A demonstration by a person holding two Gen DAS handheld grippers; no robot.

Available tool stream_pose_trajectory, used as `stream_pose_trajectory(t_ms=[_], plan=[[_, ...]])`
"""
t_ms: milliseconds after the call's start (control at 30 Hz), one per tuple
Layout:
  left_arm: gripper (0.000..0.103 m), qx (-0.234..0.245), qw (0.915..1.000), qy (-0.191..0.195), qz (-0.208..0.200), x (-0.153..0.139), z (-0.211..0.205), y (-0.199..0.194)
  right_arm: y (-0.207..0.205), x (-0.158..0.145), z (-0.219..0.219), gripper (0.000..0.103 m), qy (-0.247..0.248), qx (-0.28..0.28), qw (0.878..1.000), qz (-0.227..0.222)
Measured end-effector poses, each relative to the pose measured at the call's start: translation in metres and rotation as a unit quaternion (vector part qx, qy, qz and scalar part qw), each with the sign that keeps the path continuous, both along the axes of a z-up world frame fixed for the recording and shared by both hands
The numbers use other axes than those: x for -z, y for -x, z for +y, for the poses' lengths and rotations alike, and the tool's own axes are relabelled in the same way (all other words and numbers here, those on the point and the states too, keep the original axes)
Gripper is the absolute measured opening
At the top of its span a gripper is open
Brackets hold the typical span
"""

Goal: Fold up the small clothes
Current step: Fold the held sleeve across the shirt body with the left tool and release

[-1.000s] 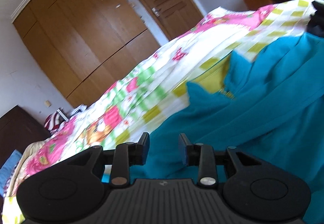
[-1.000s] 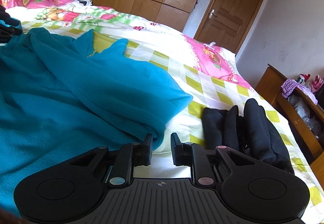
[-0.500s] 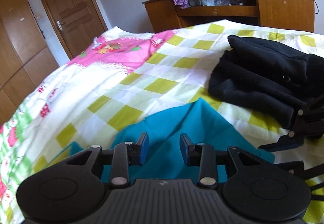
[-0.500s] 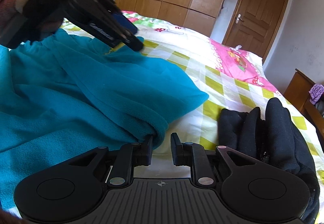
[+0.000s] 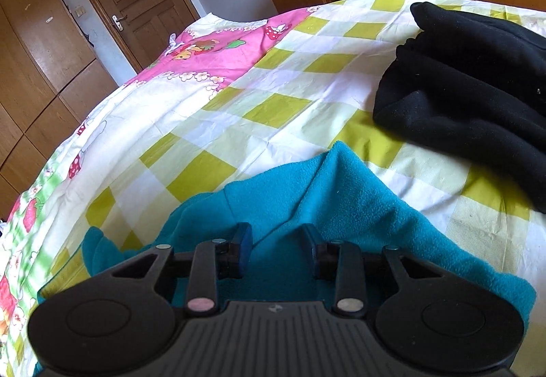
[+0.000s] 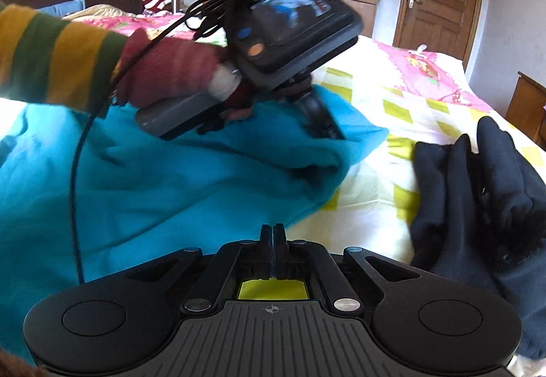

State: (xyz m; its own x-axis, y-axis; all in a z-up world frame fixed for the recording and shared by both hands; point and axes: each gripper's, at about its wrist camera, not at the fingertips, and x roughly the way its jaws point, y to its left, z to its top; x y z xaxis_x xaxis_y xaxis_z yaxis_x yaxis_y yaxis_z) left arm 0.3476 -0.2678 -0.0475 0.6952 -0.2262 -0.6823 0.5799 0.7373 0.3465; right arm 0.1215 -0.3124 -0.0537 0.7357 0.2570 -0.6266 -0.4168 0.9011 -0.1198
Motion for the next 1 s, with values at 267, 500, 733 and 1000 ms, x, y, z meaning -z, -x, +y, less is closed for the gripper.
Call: stream_pose_trajectory(t_ms=[267,500,733,1000], plan=[[0.048,-0.002,0.9998,0.013,0.016,-0.015,0.020,0.000,-0.034,-0.004,-0.023,0.018,-0.018,0.071,0.996,-0.043],[0.053,-0.046,0.9988,0.013,-0.002,-0.005,0.027,-0.011,-0.056,-0.004,0.000,0.005,-0.021,0.053,0.997,-0.054],[0.053,-0.104,0.9927,0.046,-0.039,-0.010,0.071,0.010,-0.035,0.019,0.012,0.004,0.088,0.042,0.995,-0.019],[0.053,-0.228,0.9699,0.061,-0.058,-0.017,0.194,0.056,-0.012,-0.023,-0.015,0.009,0.038,0.086,0.995,-0.030]])
